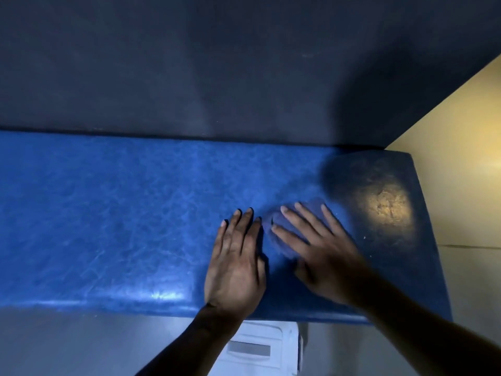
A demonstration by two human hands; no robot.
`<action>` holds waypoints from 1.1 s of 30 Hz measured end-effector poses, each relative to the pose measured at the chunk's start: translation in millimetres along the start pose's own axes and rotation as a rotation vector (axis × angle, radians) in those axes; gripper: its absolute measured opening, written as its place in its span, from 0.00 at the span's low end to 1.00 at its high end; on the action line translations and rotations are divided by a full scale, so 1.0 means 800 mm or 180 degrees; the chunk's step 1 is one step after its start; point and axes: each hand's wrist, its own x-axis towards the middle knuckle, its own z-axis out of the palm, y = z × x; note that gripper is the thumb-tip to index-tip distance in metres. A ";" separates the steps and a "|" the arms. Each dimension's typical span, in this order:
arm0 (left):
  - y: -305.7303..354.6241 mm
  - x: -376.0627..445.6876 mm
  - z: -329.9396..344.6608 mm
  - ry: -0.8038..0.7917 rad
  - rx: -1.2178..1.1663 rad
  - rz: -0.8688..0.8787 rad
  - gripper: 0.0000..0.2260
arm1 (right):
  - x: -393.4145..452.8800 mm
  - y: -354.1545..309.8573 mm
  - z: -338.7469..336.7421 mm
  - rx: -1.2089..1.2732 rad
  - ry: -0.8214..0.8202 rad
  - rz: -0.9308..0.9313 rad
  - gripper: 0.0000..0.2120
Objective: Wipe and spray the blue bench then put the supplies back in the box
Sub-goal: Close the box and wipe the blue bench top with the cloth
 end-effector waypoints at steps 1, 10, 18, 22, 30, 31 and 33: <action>-0.001 0.000 0.001 0.0001 0.0006 -0.0005 0.27 | 0.015 0.013 0.000 -0.0041 -0.0008 0.0010 0.36; 0.001 0.001 0.007 0.0178 0.0012 0.0045 0.25 | 0.112 0.056 0.001 0.0379 0.0153 0.1559 0.34; 0.006 -0.002 0.003 0.0134 0.0036 -0.0002 0.25 | 0.042 0.032 0.002 0.0517 0.0288 0.2086 0.34; 0.010 -0.002 -0.003 0.0081 0.0011 0.0000 0.26 | -0.039 0.002 0.007 0.0591 0.0617 0.1775 0.32; 0.071 0.012 0.010 0.0146 -0.0326 0.0104 0.24 | -0.150 0.021 0.013 0.0553 0.0217 0.0616 0.30; 0.088 0.018 0.017 0.0112 -0.0390 0.0208 0.24 | -0.159 0.033 0.013 0.0546 0.0187 0.0401 0.31; 0.117 0.026 0.030 0.0027 -0.0447 0.0292 0.24 | -0.168 0.057 0.010 0.0484 0.0070 0.0048 0.34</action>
